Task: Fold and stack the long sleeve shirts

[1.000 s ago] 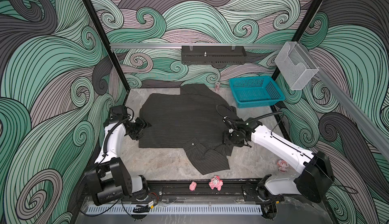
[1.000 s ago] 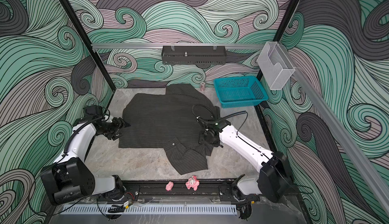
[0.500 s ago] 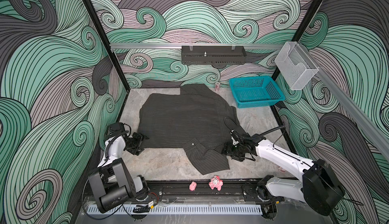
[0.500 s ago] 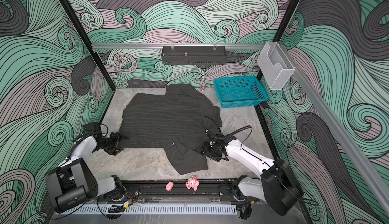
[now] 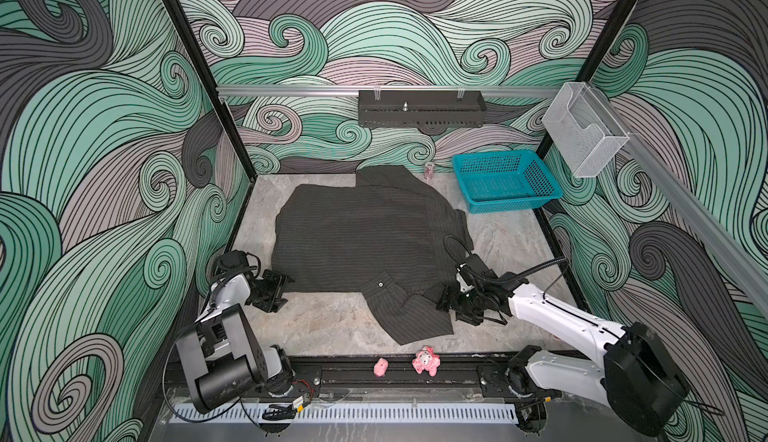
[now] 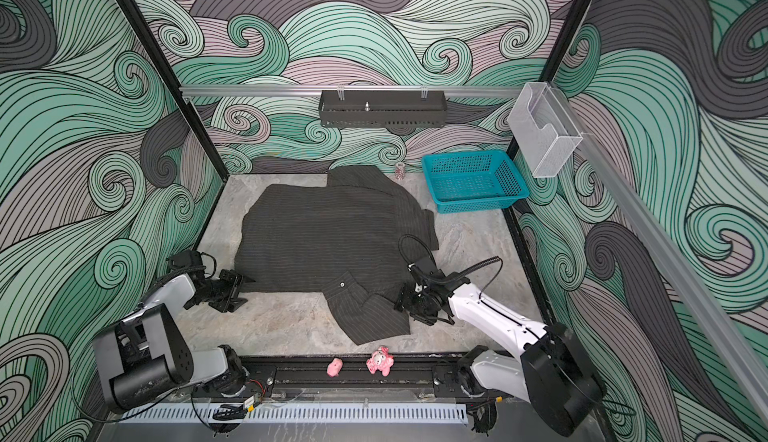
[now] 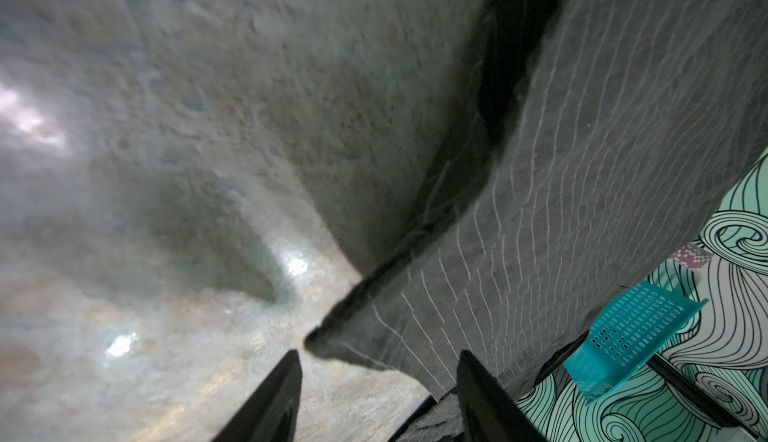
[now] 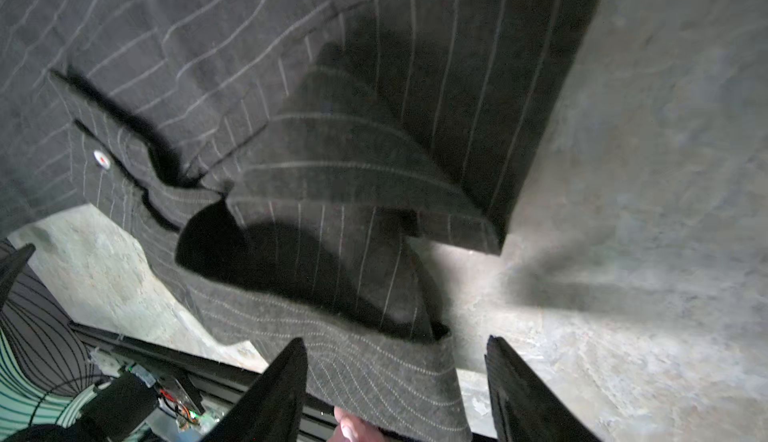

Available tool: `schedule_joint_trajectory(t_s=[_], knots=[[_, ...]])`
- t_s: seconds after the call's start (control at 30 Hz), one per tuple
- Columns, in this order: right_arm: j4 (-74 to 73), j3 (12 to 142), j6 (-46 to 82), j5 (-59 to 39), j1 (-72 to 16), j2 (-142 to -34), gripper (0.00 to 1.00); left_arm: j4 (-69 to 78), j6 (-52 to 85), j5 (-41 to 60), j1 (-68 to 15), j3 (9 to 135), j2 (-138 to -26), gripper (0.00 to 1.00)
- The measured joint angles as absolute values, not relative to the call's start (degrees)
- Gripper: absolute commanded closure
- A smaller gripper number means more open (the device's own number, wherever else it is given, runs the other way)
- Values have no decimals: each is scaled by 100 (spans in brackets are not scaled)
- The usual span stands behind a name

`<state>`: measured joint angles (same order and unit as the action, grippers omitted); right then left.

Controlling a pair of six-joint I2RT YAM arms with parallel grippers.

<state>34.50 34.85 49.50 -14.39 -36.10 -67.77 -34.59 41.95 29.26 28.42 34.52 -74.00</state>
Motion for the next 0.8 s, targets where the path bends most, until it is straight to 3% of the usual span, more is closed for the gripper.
schedule_joint_trajectory(t_s=[0.17,0.33,0.6,0.8], knots=[[3977,4593,4276,-714,-4278,-7030,31,-3402,4222,2941,2888,3444,-7395,35],[3660,5787,2963,-314,-4589,-7968,34,-3465,4226,2952,2902,3463,-7157,34],[3168,7140,1028,-917,-4644,-10339,34,-3588,4226,3041,2926,3632,-6923,34],[3127,7592,320,-1212,-4644,-11190,34,-3627,4228,3094,2926,3664,-6897,33]])
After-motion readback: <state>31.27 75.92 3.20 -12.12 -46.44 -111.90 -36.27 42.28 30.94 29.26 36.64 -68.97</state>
